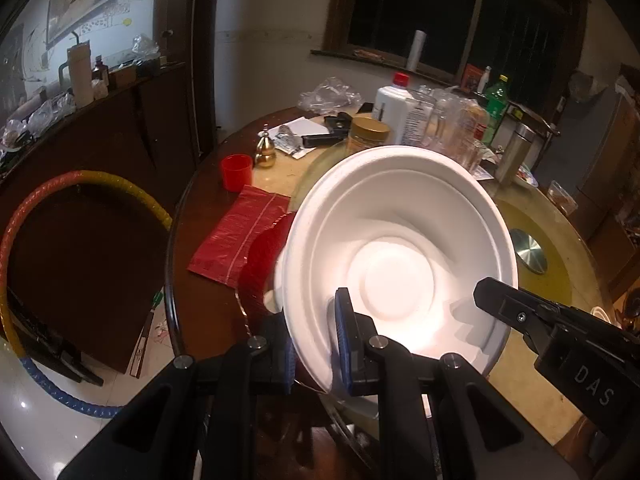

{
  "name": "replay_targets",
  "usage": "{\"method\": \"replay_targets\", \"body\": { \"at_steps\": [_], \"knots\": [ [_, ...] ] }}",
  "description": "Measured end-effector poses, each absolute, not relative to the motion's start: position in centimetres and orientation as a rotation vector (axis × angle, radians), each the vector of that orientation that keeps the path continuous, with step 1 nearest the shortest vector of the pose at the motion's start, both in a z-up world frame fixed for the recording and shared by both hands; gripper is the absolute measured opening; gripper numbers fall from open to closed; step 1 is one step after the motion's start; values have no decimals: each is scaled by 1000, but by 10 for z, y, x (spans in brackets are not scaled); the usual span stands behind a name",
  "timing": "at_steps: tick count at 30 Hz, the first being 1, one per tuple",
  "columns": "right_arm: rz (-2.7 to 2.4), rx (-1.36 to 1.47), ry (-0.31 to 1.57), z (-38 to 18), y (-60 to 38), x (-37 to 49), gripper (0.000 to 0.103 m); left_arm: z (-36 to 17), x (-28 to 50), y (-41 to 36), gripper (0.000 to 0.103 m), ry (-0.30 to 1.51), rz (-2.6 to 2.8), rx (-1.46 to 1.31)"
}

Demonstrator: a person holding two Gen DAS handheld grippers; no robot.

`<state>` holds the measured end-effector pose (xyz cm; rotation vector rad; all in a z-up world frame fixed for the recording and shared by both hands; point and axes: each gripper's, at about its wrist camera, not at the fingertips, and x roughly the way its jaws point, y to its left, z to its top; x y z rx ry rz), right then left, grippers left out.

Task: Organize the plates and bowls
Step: 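Lower the smaller white bowl into the bowls nested on the red plates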

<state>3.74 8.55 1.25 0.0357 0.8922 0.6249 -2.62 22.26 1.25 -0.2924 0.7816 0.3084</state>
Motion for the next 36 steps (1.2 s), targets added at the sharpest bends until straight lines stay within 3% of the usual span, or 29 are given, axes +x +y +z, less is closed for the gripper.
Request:
{"method": "replay_targets", "body": {
  "at_steps": [36],
  "knots": [
    [604, 25, 979, -10, 112, 79, 12, -8, 17, 241, 17, 886, 340, -259]
  ]
}}
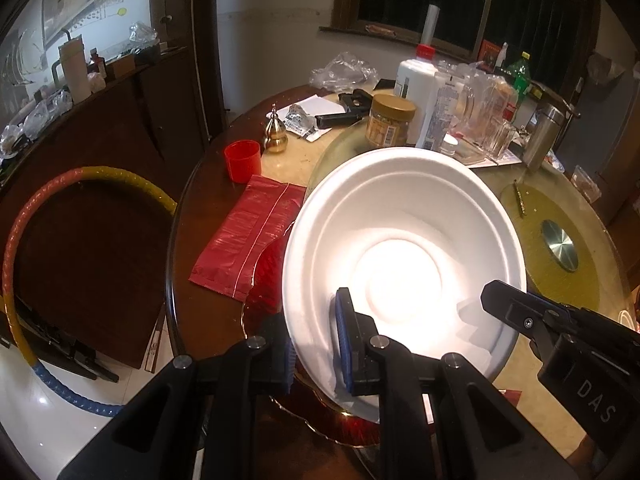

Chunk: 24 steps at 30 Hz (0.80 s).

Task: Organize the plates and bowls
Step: 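Lower the smaller white bowl into the bowls nested on the red plates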

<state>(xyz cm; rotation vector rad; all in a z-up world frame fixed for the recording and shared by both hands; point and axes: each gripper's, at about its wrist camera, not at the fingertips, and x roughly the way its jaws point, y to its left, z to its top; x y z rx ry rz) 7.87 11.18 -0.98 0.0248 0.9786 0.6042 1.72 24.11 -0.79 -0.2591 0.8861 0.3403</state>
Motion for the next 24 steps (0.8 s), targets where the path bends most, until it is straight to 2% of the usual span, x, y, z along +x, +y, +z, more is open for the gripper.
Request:
{"method": "replay_targets", "body": {
  "at_steps": [24],
  "knots": [
    [562, 15, 1011, -25, 116, 90, 12, -23, 28, 238, 20, 908, 343, -219]
  ]
}}
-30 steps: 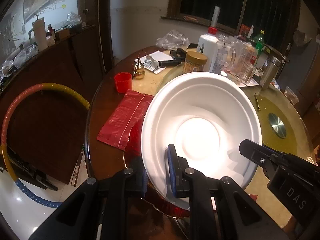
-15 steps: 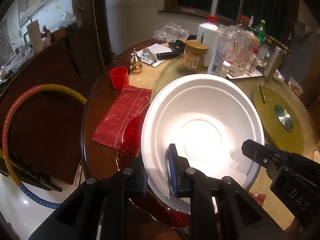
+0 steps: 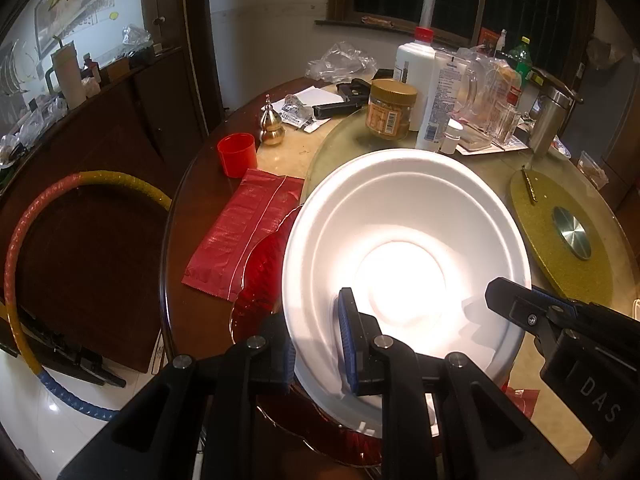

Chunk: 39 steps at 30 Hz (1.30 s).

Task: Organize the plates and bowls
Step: 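Lower the smaller white bowl into the bowls nested on the red plates, then open the right gripper and release the smaller white bowl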

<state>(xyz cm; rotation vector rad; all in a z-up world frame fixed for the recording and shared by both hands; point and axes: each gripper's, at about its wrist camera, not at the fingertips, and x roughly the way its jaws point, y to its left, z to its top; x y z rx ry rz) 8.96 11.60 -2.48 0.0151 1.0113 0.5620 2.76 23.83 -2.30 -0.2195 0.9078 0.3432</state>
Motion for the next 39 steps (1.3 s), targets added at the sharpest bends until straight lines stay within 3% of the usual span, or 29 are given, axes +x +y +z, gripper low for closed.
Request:
{"method": "replay_targets", "body": {
  "at_steps": [39],
  "knots": [
    [483, -28, 1019, -28, 127, 98, 13, -30, 40, 244, 20, 911, 302, -199]
  ]
}}
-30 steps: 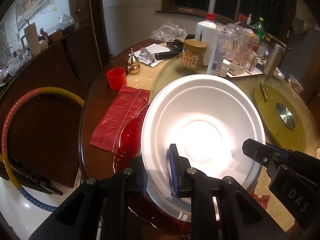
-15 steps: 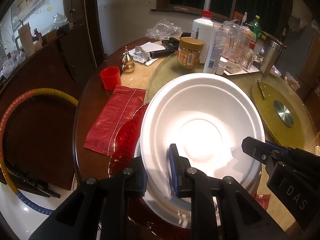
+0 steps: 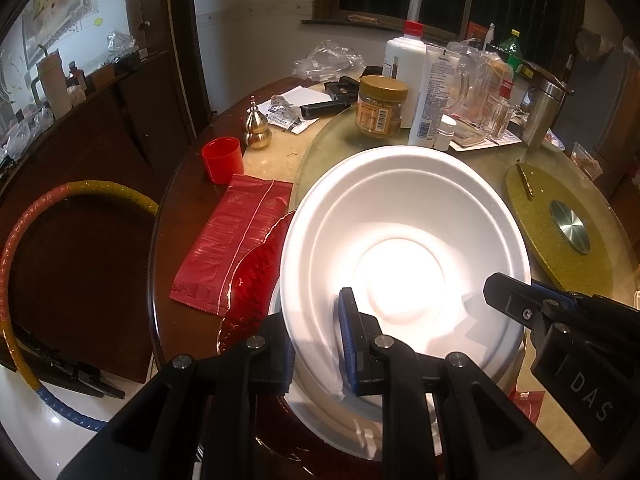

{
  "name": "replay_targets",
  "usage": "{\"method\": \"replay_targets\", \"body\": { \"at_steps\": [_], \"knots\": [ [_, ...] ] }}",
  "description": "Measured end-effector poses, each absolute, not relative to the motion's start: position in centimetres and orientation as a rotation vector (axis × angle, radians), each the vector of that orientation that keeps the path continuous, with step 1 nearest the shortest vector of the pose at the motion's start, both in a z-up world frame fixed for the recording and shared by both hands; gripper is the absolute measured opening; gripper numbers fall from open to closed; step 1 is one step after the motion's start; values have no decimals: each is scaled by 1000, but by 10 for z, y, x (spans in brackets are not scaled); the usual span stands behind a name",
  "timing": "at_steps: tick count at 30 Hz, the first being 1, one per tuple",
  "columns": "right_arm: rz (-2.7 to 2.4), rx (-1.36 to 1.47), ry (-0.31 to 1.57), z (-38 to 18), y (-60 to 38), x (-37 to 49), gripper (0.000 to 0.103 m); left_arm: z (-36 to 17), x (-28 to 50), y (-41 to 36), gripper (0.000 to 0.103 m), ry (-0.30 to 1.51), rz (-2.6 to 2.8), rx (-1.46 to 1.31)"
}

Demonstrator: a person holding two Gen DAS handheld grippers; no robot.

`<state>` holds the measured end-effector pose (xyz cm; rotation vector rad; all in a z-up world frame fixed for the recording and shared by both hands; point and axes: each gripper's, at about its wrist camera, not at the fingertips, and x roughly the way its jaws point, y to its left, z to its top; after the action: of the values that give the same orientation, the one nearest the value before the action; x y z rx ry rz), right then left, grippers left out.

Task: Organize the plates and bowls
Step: 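Open the right gripper and release the smaller white bowl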

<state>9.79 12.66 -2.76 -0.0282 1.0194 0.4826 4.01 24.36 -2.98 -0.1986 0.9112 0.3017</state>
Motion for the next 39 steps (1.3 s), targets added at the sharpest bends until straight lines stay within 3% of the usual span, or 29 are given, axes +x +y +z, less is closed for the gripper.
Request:
{"method": "replay_targets", "body": {
  "at_steps": [10, 11, 12, 14, 25, 27, 29, 32, 38, 39],
  "knots": [
    [521, -35, 1016, -27, 126, 96, 14, -25, 37, 240, 24, 926, 336, -190],
    [521, -39, 1015, -27, 126, 96, 14, -22, 36, 240, 33, 921, 345, -191],
    [521, -42, 1011, -25, 125, 96, 14, -20, 35, 240, 50, 911, 361, -188],
    [521, -39, 1001, -23, 122, 96, 14, -14, 31, 241, 69, 880, 381, -187],
    [513, 90, 922, -6, 78, 88, 14, 14, 7, 234, 70, 725, 413, -217],
    [527, 142, 909, -7, 63, 82, 15, 18, 2, 227, 76, 692, 396, -228],
    [532, 164, 890, -9, 49, 72, 22, 21, -5, 215, 78, 647, 344, -241],
    [488, 208, 868, -21, 18, 53, 44, 21, -13, 192, 82, 605, 293, -227],
    [365, 271, 909, -51, -48, 24, 47, -4, 6, 132, 82, 733, 81, -177],
    [344, 285, 914, -56, -60, 19, 51, -9, 11, 122, 82, 763, 42, -178]
  ]
}}
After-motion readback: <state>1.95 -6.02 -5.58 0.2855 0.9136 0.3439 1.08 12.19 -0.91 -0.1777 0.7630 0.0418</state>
